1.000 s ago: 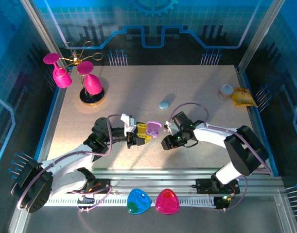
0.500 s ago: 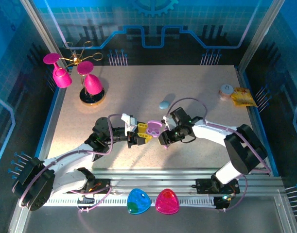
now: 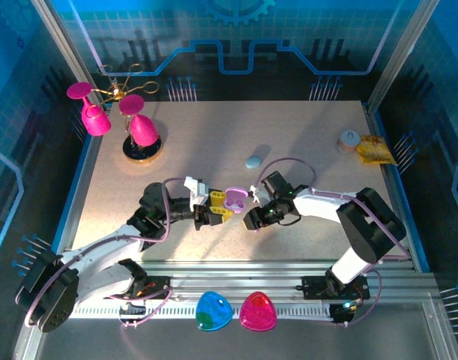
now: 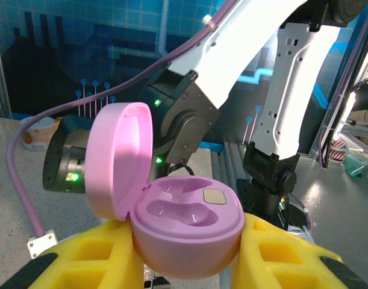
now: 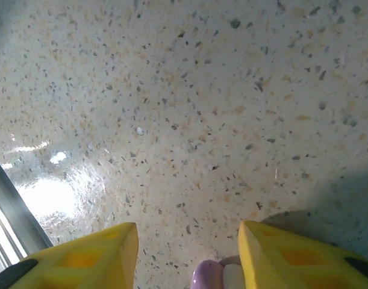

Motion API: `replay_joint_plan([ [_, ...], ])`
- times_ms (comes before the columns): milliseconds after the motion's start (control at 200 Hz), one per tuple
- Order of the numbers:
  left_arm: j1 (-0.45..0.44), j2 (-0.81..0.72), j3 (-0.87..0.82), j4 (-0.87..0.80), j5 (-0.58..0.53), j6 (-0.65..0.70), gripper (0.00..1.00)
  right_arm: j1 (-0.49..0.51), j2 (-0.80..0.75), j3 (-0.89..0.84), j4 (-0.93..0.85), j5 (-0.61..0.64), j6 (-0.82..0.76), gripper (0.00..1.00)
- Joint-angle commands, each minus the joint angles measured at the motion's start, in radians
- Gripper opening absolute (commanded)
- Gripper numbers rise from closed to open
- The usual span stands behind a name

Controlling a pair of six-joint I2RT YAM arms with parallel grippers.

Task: Insert wireless bluetooth earbuds into charging case

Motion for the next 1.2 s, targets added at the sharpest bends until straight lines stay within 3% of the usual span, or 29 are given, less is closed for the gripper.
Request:
replay_joint_plan([
  [0, 0.004, 0.022, 0.002, 0.05, 0.011, -0.002, 0.32, 0.026, -0.044, -0.065, -0.035, -0.023, 0.046, 0.44],
  [595, 0.005, 0.042, 0.025, 0.05, 0.024, -0.003, 0.32, 0.065, -0.208, -0.152, -0.04, -0.032, 0.125, 0.44],
  [740, 0.004, 0.054, 0.03, 0.055, 0.028, 0.001, 0.32, 0.056, -0.244, -0.137, -0.075, 0.051, 0.104, 0.44],
  [1190, 0.005, -0.012, 0.007, 0.008, 0.012, 0.006, 0.32, 0.016, -0.019, 0.004, -0.026, -0.052, 0.009, 0.45],
])
